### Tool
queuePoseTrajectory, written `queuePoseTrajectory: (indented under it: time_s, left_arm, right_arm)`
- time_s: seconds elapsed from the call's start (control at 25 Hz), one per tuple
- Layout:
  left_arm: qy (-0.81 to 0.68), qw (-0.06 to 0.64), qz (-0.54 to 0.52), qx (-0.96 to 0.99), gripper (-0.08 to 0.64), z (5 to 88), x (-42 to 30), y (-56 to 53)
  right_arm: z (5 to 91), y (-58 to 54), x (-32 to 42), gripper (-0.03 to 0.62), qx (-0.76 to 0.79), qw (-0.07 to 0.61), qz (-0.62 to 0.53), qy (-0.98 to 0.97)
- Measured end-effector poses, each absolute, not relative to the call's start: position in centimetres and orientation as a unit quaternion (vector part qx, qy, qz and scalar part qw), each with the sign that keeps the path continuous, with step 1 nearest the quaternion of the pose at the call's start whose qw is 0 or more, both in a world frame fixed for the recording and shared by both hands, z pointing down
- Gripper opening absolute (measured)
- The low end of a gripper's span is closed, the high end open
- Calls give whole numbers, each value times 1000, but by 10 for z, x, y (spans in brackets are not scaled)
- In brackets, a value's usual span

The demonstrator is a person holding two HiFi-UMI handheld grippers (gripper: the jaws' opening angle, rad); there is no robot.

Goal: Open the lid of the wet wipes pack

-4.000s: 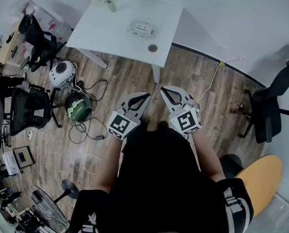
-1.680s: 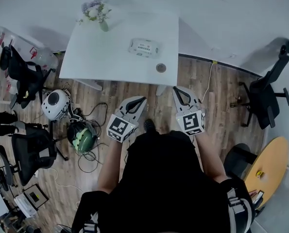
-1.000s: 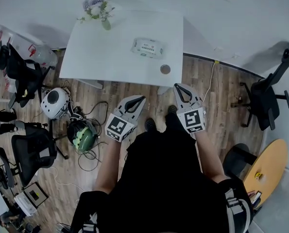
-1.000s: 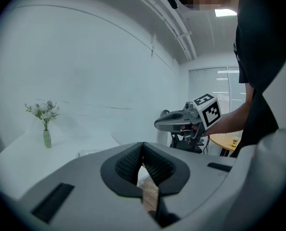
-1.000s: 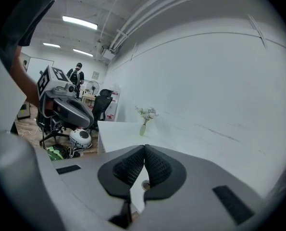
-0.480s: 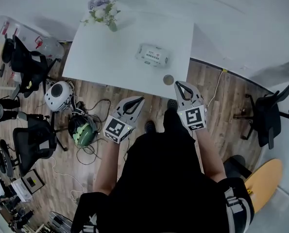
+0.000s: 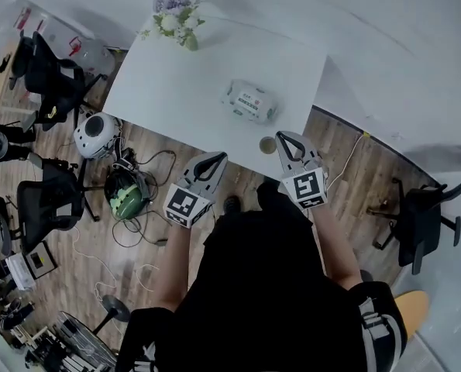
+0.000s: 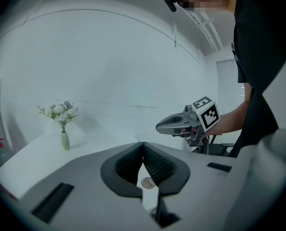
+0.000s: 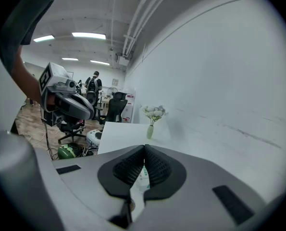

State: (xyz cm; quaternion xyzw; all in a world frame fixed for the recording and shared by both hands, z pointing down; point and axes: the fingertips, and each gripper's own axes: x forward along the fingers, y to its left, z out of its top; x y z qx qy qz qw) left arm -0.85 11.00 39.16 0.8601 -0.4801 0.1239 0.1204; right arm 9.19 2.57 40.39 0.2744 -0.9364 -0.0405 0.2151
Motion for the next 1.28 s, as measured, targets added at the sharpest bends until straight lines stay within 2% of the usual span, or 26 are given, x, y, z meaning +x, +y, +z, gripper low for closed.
queuePoseTrajectory:
  time_s: [0.64, 0.92, 1.28]
  left_arm:
    - [-574, 124, 138, 797, 23, 394, -11, 58]
    - [-548, 115, 149, 815, 23, 392, -10, 36]
    - [-477, 133, 134, 858, 23, 419, -36, -7]
  right_arm:
    - [424, -61, 75, 17, 172, 219, -68, -958]
    - [439, -72, 69, 17, 177, 226, -60, -956]
    - [461, -71, 51, 17, 207, 282, -58, -935]
